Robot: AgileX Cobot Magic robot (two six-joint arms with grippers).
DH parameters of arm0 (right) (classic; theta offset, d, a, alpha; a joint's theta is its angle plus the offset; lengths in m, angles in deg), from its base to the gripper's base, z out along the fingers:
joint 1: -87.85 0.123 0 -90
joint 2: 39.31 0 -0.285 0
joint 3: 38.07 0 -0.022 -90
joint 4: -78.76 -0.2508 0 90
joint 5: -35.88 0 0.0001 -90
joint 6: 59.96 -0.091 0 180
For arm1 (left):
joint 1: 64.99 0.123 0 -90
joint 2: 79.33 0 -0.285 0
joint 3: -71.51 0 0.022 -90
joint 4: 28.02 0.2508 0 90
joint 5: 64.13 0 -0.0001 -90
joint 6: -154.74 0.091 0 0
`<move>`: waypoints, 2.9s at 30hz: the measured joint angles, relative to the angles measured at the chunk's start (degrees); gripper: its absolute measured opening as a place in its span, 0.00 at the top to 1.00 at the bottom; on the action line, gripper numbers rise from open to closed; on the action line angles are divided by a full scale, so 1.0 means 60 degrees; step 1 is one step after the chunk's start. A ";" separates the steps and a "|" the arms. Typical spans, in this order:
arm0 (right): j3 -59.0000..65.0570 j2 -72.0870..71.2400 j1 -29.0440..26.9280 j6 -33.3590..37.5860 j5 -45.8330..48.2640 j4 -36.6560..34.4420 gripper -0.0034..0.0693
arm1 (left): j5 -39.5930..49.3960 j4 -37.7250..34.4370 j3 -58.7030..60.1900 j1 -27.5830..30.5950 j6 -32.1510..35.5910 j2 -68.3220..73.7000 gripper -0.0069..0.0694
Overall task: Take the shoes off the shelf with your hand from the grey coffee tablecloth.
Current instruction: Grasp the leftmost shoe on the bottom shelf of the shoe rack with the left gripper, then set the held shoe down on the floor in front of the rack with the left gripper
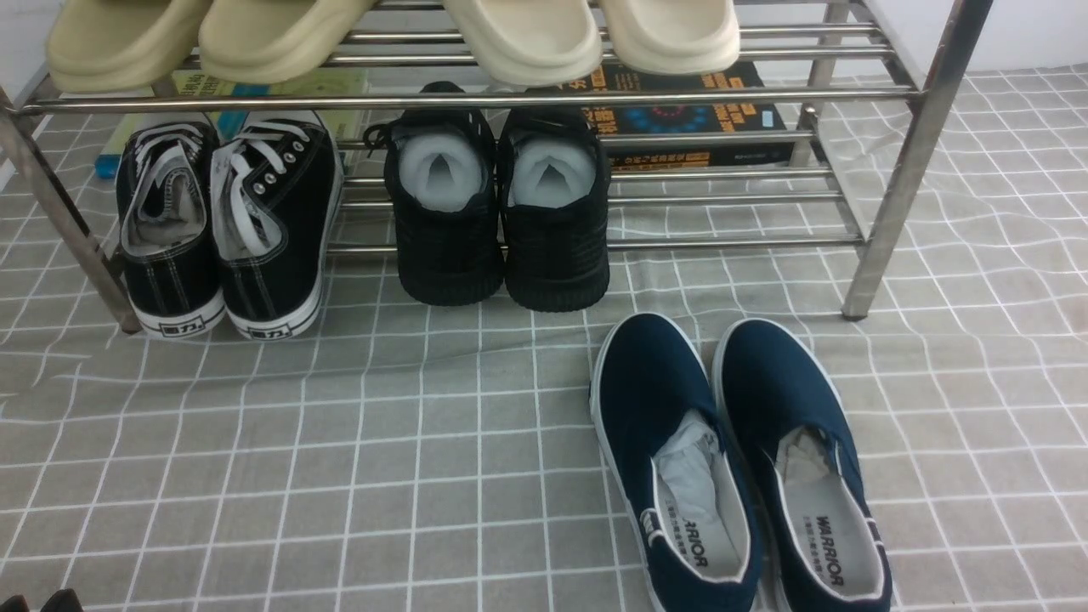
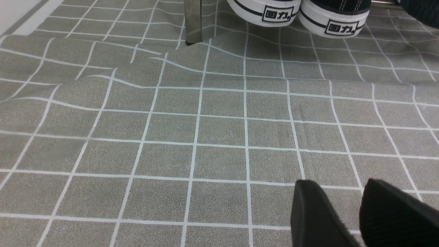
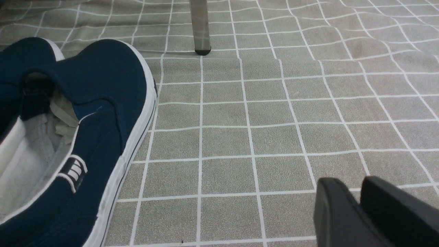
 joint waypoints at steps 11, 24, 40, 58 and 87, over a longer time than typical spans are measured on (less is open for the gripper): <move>0.0000 0.0000 0.0000 0.0000 0.0000 0.0000 0.75 | -0.0036 -0.1119 0.0000 0.0000 -0.0865 0.0000 0.59; 0.0000 0.0000 0.0000 0.0000 0.0000 0.0000 0.72 | -0.0457 -0.7825 0.0011 0.0000 -0.5750 0.0000 0.61; 0.0000 0.0000 0.0000 -0.0030 0.0000 0.0000 0.69 | 0.2777 -0.2264 -0.6141 0.0000 -0.3039 0.6046 0.79; 0.0000 0.0000 0.0000 -0.0030 0.0000 0.0000 0.66 | 0.2985 0.1361 -1.1092 0.0000 -0.6705 1.3144 0.21; 0.0000 0.0000 0.0000 0.0000 0.0000 0.0000 0.63 | 0.4585 0.2386 -1.2012 0.0000 -0.6049 1.5295 0.88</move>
